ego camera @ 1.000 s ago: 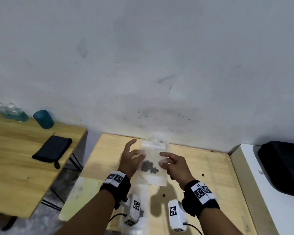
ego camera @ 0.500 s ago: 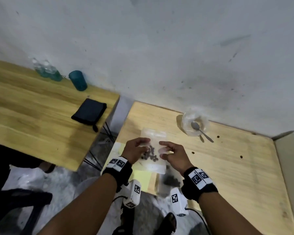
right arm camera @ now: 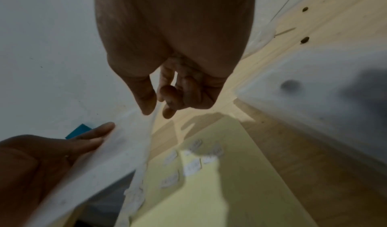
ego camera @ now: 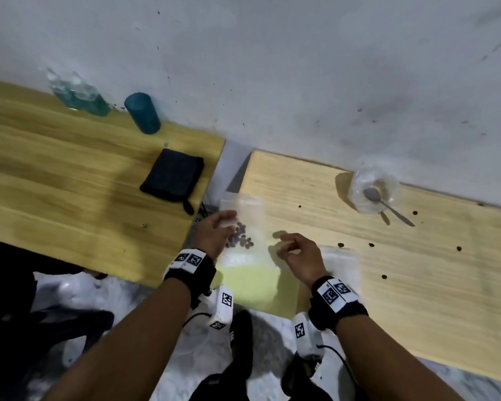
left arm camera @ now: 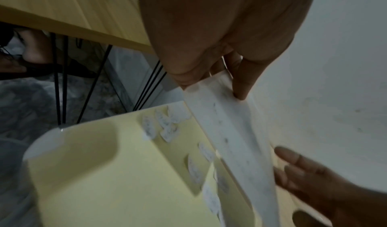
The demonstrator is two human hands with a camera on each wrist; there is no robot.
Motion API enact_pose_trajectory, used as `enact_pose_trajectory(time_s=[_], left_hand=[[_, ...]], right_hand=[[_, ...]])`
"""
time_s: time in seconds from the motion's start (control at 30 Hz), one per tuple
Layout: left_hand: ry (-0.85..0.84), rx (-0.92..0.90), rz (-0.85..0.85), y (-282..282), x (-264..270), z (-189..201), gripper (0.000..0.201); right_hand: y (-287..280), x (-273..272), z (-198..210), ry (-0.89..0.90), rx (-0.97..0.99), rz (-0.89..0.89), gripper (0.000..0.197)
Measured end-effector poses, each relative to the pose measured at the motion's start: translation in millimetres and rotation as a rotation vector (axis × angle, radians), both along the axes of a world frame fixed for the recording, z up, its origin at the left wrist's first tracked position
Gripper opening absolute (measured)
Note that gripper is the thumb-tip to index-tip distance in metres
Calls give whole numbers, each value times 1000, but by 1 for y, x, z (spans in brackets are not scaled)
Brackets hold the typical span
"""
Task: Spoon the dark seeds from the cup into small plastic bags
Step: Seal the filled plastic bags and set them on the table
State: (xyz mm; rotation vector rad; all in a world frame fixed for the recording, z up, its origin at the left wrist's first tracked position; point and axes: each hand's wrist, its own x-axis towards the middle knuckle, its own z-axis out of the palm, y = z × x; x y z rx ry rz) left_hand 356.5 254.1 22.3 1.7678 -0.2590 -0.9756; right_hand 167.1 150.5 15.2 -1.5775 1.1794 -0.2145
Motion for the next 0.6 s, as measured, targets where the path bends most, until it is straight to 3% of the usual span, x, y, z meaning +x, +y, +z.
enact_pose_trajectory(time_s=[0.1, 0.27, 0.43, 0.6], left_hand=[[-28, -13, 66, -6, 14, 0, 36], [4, -58, 128, -14, 27, -3, 33], [9, -60, 131, -11, 33, -8, 35], [16, -71, 138, -5, 32, -6, 36]], right_hand=[[6, 4, -10, 223, -98, 142, 25], [12, 22, -16, 394, -210, 221, 38], [22, 37, -23, 501, -331, 266, 32], [28, 44, -24, 471, -326, 201, 29]])
